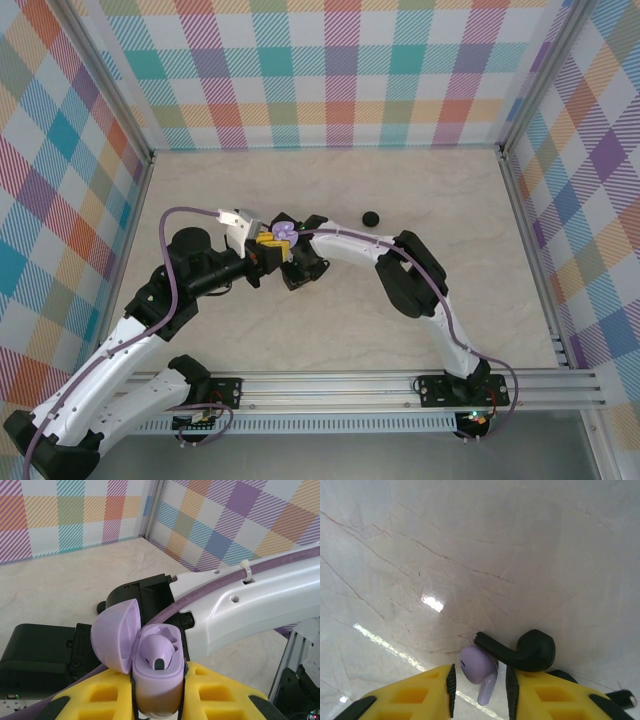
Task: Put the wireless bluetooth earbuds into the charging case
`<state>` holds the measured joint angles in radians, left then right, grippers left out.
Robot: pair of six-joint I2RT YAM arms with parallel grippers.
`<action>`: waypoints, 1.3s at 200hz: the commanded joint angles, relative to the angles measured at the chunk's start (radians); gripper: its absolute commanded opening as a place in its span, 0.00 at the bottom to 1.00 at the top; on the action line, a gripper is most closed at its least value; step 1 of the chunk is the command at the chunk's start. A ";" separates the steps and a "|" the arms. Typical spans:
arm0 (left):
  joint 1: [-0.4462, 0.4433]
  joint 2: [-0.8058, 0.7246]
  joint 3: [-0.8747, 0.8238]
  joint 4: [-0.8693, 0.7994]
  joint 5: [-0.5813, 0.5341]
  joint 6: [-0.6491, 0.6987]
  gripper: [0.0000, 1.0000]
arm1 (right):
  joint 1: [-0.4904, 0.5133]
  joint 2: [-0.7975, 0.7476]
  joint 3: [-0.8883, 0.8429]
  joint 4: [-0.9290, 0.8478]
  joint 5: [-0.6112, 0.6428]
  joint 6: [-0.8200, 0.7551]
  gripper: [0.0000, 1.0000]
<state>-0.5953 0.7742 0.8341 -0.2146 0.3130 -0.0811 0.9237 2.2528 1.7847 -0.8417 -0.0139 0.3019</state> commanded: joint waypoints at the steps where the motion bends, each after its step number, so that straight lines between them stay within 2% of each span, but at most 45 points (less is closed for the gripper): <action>1: -0.009 -0.019 0.006 0.020 0.012 0.001 0.08 | 0.005 0.041 0.027 -0.039 0.038 0.018 0.37; 106: -0.009 -0.024 0.003 0.020 0.018 0.002 0.08 | 0.027 0.092 0.088 -0.087 0.079 0.059 0.35; 146: -0.009 -0.024 0.005 0.020 0.019 0.001 0.08 | 0.027 0.093 0.089 -0.104 0.100 0.060 0.27; 260: -0.009 -0.026 0.012 0.007 0.021 0.003 0.08 | 0.004 -0.093 -0.088 0.017 0.076 0.069 0.21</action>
<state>-0.5953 0.7673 0.8341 -0.2157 0.3164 -0.0811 0.9417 2.2333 1.7603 -0.8551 0.0711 0.3557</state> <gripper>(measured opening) 0.208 0.215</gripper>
